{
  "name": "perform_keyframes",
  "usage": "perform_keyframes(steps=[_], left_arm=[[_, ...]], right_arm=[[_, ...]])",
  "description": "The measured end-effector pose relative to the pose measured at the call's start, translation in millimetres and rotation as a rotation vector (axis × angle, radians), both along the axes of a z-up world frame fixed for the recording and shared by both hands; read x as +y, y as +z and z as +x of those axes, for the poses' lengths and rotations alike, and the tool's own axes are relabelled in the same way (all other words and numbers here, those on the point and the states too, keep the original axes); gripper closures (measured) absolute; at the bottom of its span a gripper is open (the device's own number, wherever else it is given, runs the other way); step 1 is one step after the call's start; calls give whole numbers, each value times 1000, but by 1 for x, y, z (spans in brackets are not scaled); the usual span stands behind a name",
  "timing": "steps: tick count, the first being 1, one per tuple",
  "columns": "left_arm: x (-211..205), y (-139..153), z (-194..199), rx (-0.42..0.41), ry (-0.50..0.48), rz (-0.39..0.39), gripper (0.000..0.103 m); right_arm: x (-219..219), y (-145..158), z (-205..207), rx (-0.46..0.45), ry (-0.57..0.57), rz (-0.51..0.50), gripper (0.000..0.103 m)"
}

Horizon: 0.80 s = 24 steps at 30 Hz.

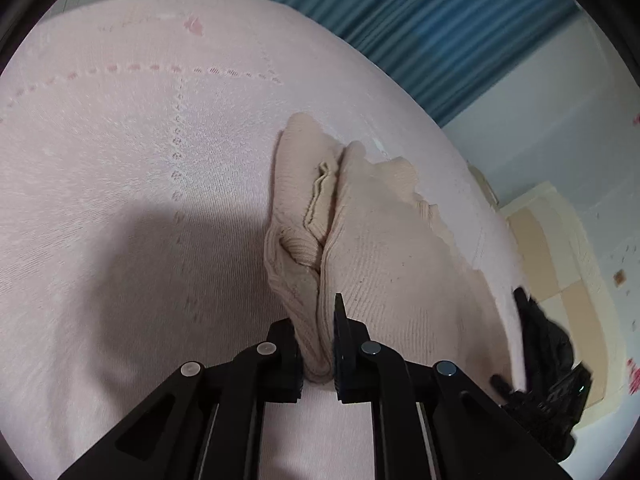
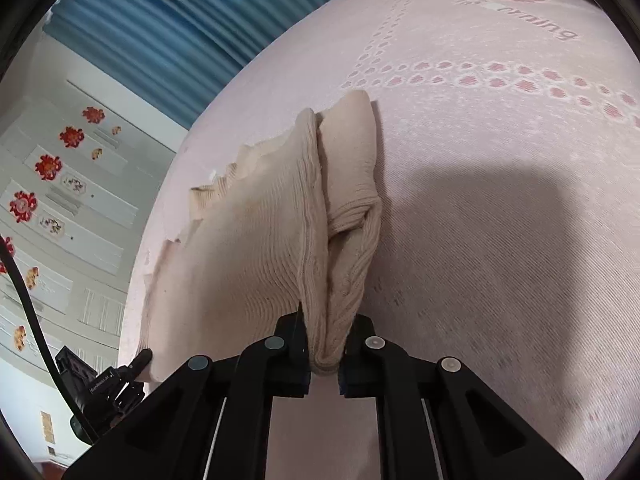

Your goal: Fold small clothes

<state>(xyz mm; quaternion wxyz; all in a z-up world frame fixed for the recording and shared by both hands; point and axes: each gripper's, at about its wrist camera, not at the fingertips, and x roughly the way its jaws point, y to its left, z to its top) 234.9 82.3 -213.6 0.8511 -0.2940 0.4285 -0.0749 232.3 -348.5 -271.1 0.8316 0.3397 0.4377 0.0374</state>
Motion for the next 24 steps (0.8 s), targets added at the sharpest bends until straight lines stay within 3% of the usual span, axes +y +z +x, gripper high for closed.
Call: perform_keyframes(steps=[6, 14, 17, 20, 24], left_arm=[[-3, 12, -55, 1, -27, 35, 92], [-2, 13, -151, -12, -74, 98, 91], [4, 13, -162, 8, -91, 122, 87], [13, 20, -158, 24, -87, 146, 76], [17, 35, -144, -10, -72, 168, 62]], right_arm=[[1, 18, -45, 7, 33, -48, 94], [1, 26, -136, 27, 92, -110, 94], [3, 22, -152, 45, 134, -124, 93], [1, 23, -156, 56, 158, -185, 79], [0, 43, -154, -13, 151, -312, 69]])
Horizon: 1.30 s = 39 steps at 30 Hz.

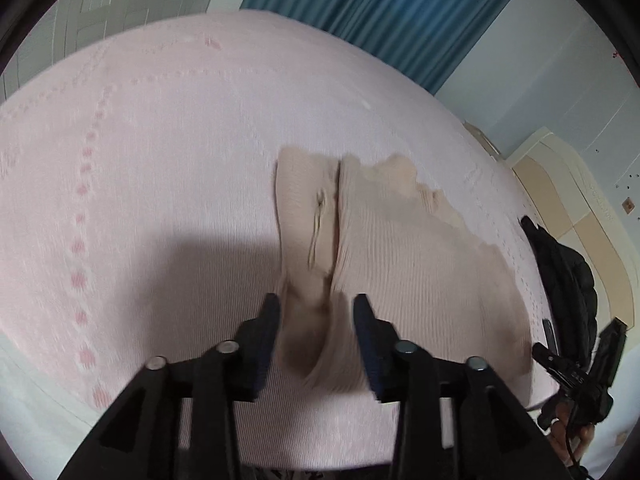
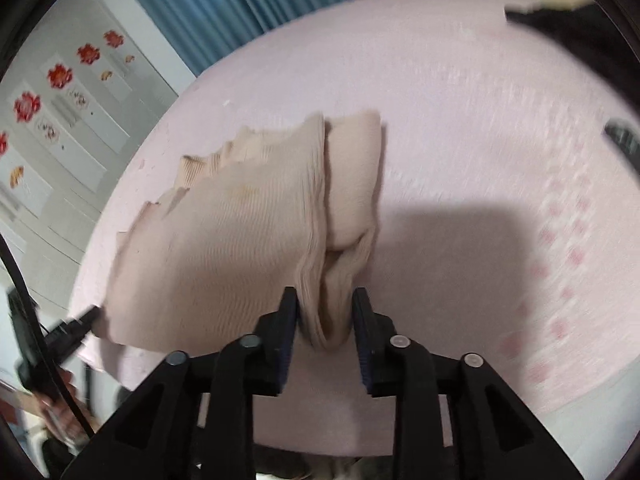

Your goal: Fold small clothes

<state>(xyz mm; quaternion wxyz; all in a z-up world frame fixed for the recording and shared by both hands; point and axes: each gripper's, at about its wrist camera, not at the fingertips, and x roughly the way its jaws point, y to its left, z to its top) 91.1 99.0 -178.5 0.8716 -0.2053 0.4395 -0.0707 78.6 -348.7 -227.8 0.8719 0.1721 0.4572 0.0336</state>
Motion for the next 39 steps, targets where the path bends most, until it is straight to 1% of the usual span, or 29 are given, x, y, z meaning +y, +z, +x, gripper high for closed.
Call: perform_keyframes(steps=[1, 3, 5, 10, 11, 13, 14, 15, 16, 17, 19, 20, 21, 22, 23, 24, 26, 28, 30, 31, 32, 33, 35, 36, 37, 39], left_arm=[[0, 5, 8, -12, 0, 7, 58], [1, 11, 20, -27, -6, 13, 57], [-7, 17, 39, -41, -20, 20, 54], [-35, 18, 87, -42, -64, 77, 54], [-42, 16, 101, -35, -75, 108, 54], [-51, 13, 115, -30, -93, 149, 54], [-57, 10, 128, -22, -107, 206, 54], [-58, 7, 134, -16, -107, 242, 54], [-60, 2, 142, 1, -106, 261, 56], [-61, 0, 147, 14, -109, 260, 60], [-63, -11, 159, 54, -138, 226, 65], [-66, -18, 165, 78, -152, 227, 80], [-67, -21, 168, 85, -154, 235, 93], [-65, -23, 168, 69, -146, 230, 96], [-59, -20, 163, 21, -114, 196, 96], [-51, -16, 160, -13, -91, 154, 96], [-38, -13, 159, -33, -49, 100, 96], [-32, -16, 161, -23, -31, 87, 96], [-34, -26, 166, 22, -43, 110, 96], [-38, -30, 168, 41, -53, 138, 96], [-41, -32, 170, 48, -56, 156, 93], [-46, -34, 170, 50, -60, 192, 93], [-49, -32, 170, 44, -69, 212, 92], [-50, -31, 170, 47, -75, 212, 92], [-49, -29, 170, 49, -76, 202, 91], [-45, -26, 168, 50, -80, 175, 85]], right_arm=[[-1, 9, 7, -23, -2, -33, 66], [-6, 18, 18, -46, -4, -66, 65], [-6, 26, 34, -61, -3, -86, 65], [3, 31, 90, -81, 10, -124, 65], [4, 28, 101, -74, 10, -129, 65], [7, 18, 126, -45, 5, -138, 65], [8, 13, 136, -29, 6, -134, 65], [8, 6, 147, -8, 12, -118, 65], [8, 0, 154, 11, 15, -99, 65], [7, -8, 163, 34, 14, -79, 65], [9, -19, 176, 68, 12, -71, 65], [10, -23, 179, 74, 14, -75, 66], [12, -25, 182, 78, 18, -79, 78], [14, -27, 185, 86, 26, -75, 97], [16, -27, 187, 83, 38, -56, 97], [15, -23, 185, 56, 38, -44, 97], [14, -13, 183, -12, 40, -19, 97], [12, -13, 186, -11, 39, 7, 97], [11, -23, 193, 29, 39, -2, 97], [13, -31, 197, 57, 29, -37, 97], [14, -38, 198, 74, 25, -63, 97], [14, -39, 197, 63, 24, -69, 97], [17, -37, 195, 66, 23, -103, 94], [20, -33, 194, 73, 25, -128, 89], [22, -30, 193, 78, 18, -150, 85], [28, -19, 187, 72, 22, -151, 83]])
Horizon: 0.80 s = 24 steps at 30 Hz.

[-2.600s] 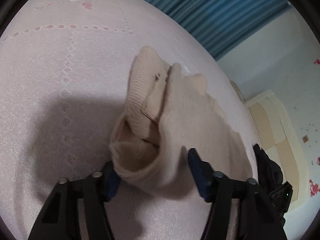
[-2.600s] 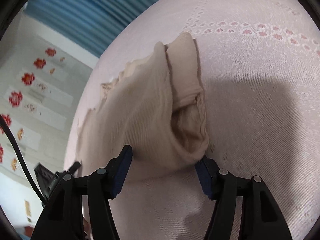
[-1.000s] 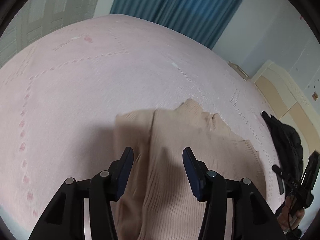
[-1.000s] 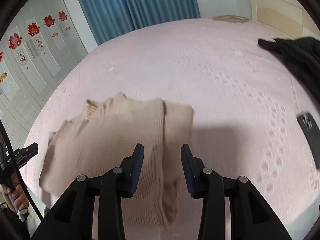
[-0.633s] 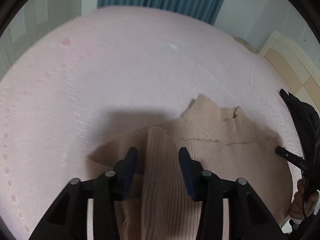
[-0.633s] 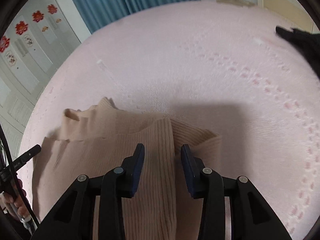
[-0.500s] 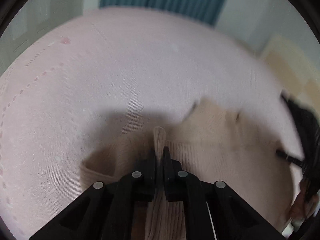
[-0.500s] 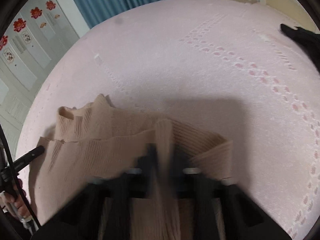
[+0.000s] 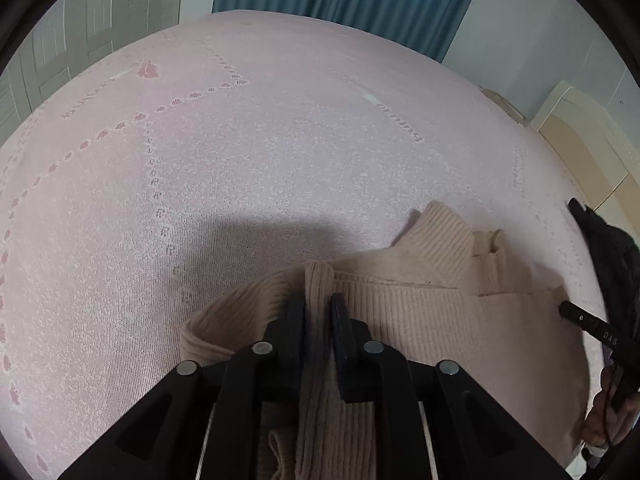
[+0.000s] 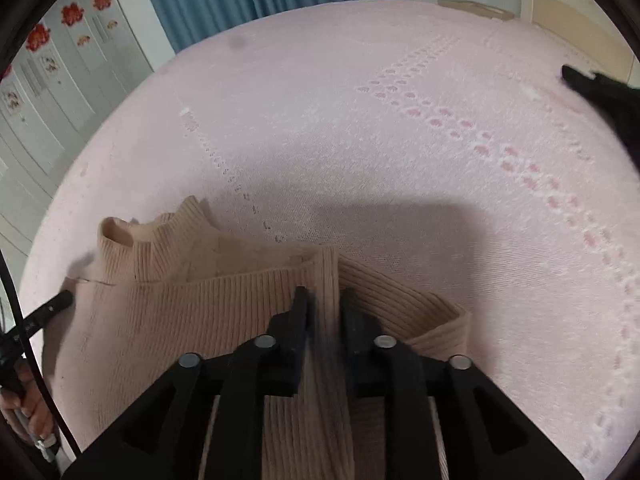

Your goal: Fold small clothes

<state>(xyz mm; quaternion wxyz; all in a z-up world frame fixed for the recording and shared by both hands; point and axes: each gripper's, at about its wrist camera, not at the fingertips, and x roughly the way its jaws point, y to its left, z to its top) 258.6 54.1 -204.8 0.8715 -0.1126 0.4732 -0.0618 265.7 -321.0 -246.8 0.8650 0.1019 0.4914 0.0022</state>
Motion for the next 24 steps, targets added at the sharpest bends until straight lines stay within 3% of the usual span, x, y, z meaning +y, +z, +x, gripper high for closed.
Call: perform_keyframes(steps=[6, 11, 15, 17, 20, 24], left_arm=[[13, 18, -22, -43, -19, -42, 72], [35, 35, -52, -102, -2, -72, 42], [52, 36, -70, -118, -8, -64, 39], [62, 32, -77, -121, -12, -54, 39], [72, 26, -82, -126, -7, -48, 39], [82, 17, -82, -130, -3, -103, 39]], right_arm=[[34, 35, -38, -77, 52, 45, 63], [86, 30, -60, -55, 144, 58, 61], [117, 6, -67, 4, 168, 30, 60], [128, 2, -70, -23, 150, -43, 60], [134, 0, -60, -22, 131, -70, 57], [139, -4, -37, 1, 101, -92, 56]])
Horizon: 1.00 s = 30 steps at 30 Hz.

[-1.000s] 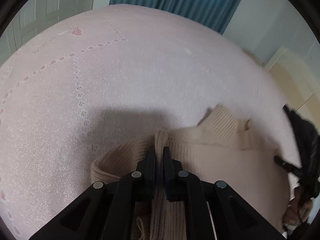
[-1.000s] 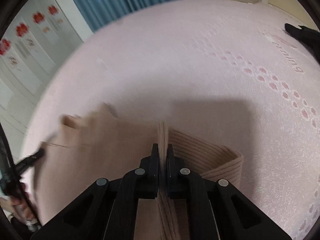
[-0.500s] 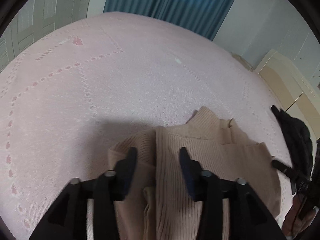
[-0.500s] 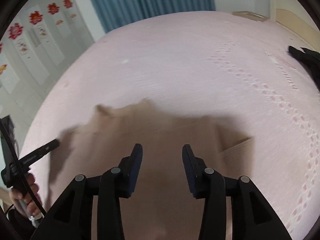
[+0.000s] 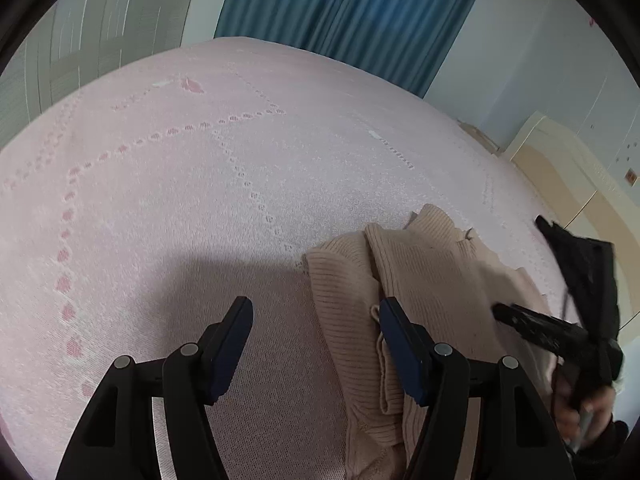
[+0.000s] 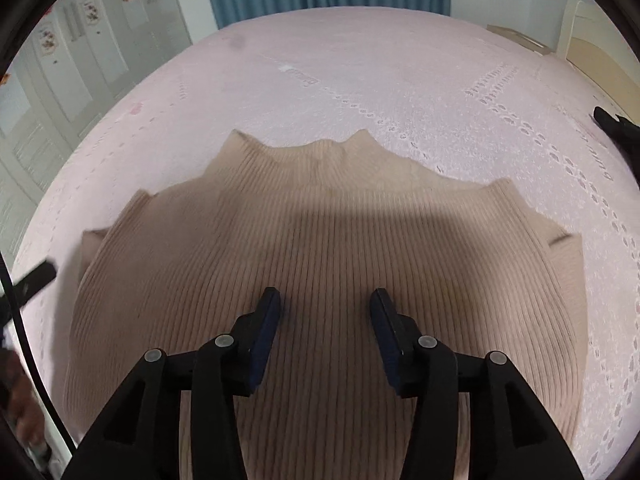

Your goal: Fold small clothes

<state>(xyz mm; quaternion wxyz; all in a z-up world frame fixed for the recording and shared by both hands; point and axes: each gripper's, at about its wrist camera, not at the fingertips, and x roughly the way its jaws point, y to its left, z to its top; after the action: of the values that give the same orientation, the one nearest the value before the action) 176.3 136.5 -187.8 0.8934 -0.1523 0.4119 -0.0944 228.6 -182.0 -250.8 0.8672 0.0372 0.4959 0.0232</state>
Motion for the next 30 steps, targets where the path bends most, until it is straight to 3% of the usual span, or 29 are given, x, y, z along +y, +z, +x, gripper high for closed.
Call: perform_keyframes(steps=[4, 9, 16, 21, 30], left_arm=[[6, -6, 5, -2, -19, -69, 39], [8, -11, 10, 9, -58, -93, 39], [13, -20, -7, 36, -74, -133, 39], [14, -23, -30, 53, -102, -173, 37], [1, -31, -74, 91, -152, -228, 35]], right_arm=[[4, -9, 30, 36, -45, -18, 56], [4, -12, 60, 40, -65, -37, 54], [-3, -13, 71, 51, -81, -15, 54], [-7, 1, 52, 79, -82, 19, 54], [4, 15, -42, 33, -29, -23, 54]])
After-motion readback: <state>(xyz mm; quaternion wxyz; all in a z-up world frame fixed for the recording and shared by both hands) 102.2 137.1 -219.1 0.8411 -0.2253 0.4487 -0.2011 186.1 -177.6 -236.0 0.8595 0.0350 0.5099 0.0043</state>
